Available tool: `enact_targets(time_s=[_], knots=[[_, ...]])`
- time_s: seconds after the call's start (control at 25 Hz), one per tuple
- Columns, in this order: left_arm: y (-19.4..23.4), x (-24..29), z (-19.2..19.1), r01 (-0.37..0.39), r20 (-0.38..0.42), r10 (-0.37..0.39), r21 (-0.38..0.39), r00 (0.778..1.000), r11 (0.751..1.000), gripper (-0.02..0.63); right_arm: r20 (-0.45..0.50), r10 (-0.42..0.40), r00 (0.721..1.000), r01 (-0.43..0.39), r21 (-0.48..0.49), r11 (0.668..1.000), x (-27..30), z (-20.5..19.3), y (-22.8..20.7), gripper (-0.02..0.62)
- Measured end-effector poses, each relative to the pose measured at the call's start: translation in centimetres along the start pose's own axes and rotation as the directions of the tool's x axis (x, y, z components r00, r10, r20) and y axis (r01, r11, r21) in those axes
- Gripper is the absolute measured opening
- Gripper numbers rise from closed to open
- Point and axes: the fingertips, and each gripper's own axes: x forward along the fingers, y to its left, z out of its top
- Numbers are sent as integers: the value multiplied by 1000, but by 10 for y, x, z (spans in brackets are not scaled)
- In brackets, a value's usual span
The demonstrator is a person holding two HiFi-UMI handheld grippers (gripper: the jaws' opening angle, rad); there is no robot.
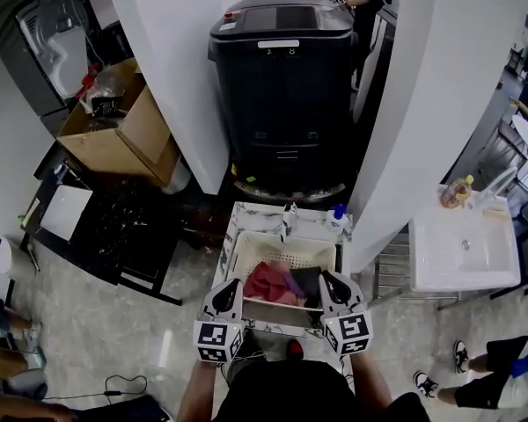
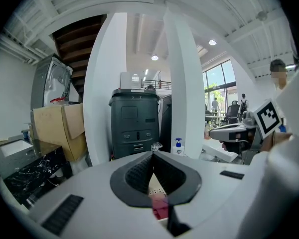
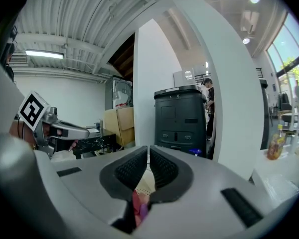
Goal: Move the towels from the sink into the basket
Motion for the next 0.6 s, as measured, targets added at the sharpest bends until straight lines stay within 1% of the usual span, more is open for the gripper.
enact_targets(time_s=[0.6], knots=[[-7, 0, -4, 0, -16, 0, 1, 1000, 1000, 8, 0, 0, 1000, 0, 4, 1000, -7, -3, -4, 40]])
